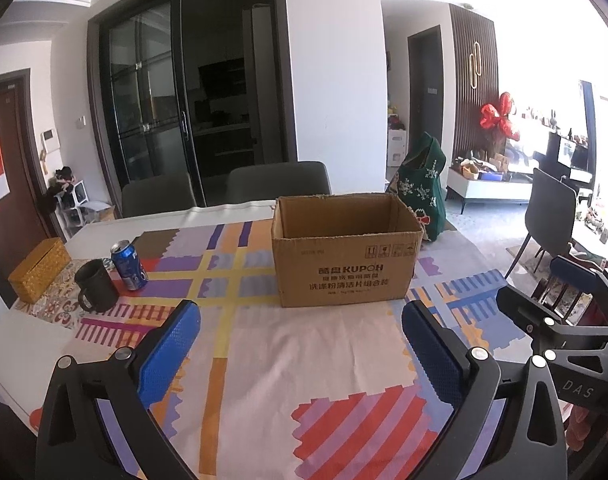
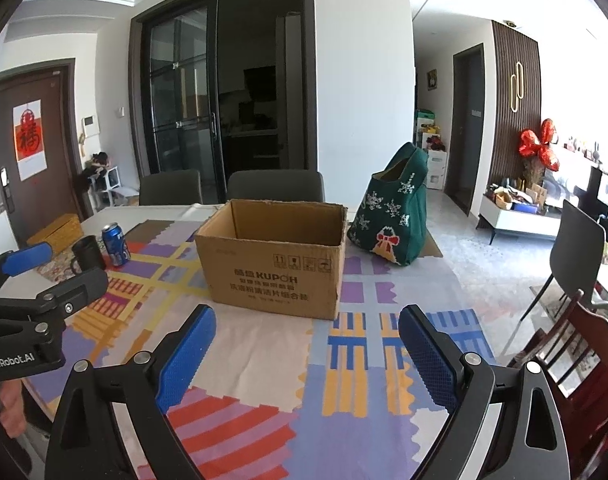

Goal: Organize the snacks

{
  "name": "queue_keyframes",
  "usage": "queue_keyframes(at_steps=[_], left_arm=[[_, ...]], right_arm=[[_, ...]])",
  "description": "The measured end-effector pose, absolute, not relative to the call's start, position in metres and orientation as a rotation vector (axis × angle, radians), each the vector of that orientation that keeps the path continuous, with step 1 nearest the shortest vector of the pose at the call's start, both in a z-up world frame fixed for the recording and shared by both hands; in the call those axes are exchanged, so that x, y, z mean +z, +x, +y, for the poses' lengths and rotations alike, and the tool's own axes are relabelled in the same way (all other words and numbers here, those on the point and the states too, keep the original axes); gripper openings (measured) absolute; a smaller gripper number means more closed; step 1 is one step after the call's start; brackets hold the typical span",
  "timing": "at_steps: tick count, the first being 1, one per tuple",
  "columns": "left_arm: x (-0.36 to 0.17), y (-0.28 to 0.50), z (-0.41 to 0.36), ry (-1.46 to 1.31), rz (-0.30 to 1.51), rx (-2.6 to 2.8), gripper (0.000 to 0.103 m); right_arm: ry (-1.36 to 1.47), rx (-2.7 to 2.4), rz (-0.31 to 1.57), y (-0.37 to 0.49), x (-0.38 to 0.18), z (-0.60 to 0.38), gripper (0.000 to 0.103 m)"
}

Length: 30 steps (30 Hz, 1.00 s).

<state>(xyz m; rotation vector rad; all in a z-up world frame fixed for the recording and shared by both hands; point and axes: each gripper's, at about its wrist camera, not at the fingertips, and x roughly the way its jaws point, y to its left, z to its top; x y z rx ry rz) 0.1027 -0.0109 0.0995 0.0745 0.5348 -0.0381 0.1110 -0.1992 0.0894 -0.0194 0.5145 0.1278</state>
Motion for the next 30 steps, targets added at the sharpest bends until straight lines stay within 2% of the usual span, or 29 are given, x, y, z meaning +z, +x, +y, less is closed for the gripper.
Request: queue_keyframes(at_steps=[30], left_arm=[[0.1002,0.0941,-0.0072,0.080,0.511,-0.011,0.103]], right_arm=[[-0.028,0.130,0.504,0.1013,0.0906,-0.1971,0.093]])
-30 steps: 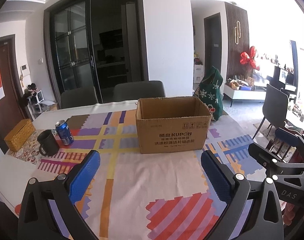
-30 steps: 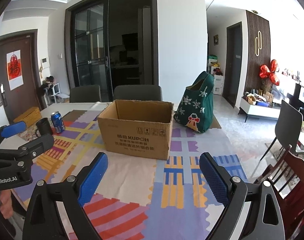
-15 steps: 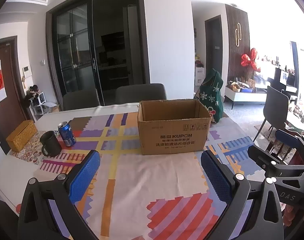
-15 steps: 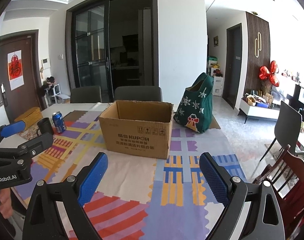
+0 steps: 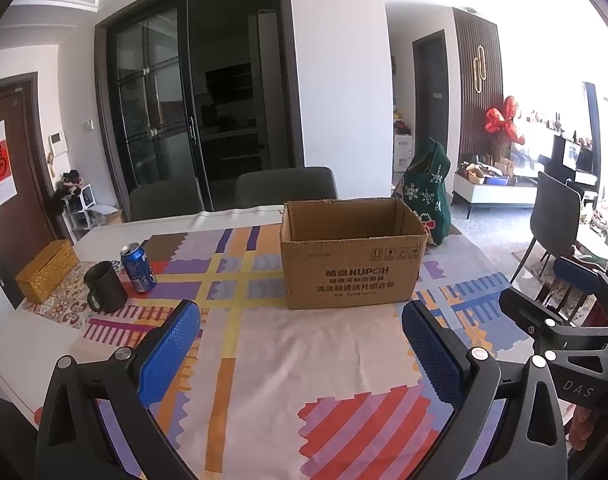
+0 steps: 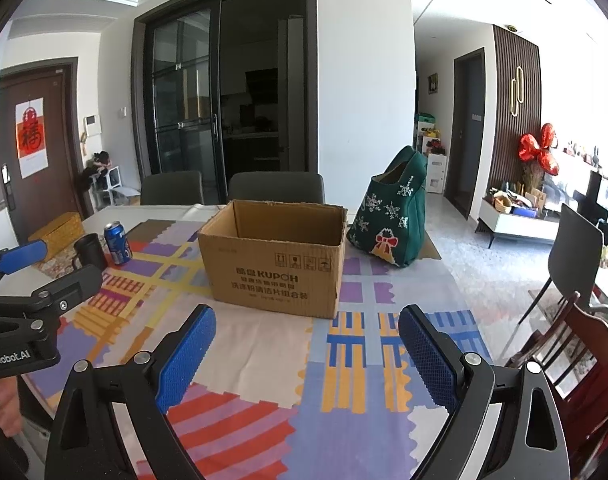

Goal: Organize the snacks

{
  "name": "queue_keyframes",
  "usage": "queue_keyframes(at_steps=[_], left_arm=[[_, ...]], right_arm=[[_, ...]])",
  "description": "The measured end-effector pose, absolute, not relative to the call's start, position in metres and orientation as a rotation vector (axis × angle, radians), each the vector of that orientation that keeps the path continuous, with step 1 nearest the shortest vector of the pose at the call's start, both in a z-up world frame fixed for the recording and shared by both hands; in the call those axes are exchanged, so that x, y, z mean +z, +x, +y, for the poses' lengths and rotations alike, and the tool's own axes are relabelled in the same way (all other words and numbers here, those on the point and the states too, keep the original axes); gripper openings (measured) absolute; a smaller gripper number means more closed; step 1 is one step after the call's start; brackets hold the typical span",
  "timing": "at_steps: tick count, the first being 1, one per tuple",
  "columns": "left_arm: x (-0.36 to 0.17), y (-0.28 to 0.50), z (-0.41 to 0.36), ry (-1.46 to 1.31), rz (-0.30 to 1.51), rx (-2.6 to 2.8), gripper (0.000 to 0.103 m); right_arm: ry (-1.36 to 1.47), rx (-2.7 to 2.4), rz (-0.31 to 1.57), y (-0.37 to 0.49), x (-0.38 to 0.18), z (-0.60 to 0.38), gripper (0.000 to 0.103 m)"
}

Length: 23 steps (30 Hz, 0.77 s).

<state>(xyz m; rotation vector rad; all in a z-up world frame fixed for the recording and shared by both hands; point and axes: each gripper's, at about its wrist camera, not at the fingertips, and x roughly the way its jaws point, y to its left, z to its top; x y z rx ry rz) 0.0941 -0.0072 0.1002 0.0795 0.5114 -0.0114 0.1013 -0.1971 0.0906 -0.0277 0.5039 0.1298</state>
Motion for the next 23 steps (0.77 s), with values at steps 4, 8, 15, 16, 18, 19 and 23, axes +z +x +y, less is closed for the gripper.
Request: queue_keyframes(at_steps=[4,8,15,16,18,19,23], left_arm=[[0.0999,0.0945,-0.0067,0.078,0.513,-0.012,0.103],[0.0994,0.0952,-0.0064,0.078,0.513,-0.011,0.103],[0.0972,0.0954,-0.0055,0.074,0.519,-0.009,0.103],[0.0966,0.0956,-0.0052,0.073,0.521,-0.009,0.103],[0.0958,0.0965,-0.0045,0.071,0.523,-0.008,0.103],[0.0954,0.0972,-0.0045,0.070,0.525,-0.008,0.103],[0.0939,0.0981,-0.0040,0.070,0.529,-0.006,0.103]], right_arm=[[-0.029,0.132,0.504,0.1017,0.0904,-0.1969,0.093],[-0.030,0.132,0.506,0.1016,0.0905,-0.1967,0.093],[-0.029,0.131,0.507,0.1013,0.0905,-0.1963,0.093],[-0.028,0.130,0.507,0.1018,0.0903,-0.1961,0.093],[-0.031,0.131,0.512,0.1026,0.0900,-0.1964,0.093],[-0.031,0.133,0.514,0.1026,0.0899,-0.1968,0.093],[-0.033,0.133,0.521,0.1053,0.0874,-0.1966,0.093]])
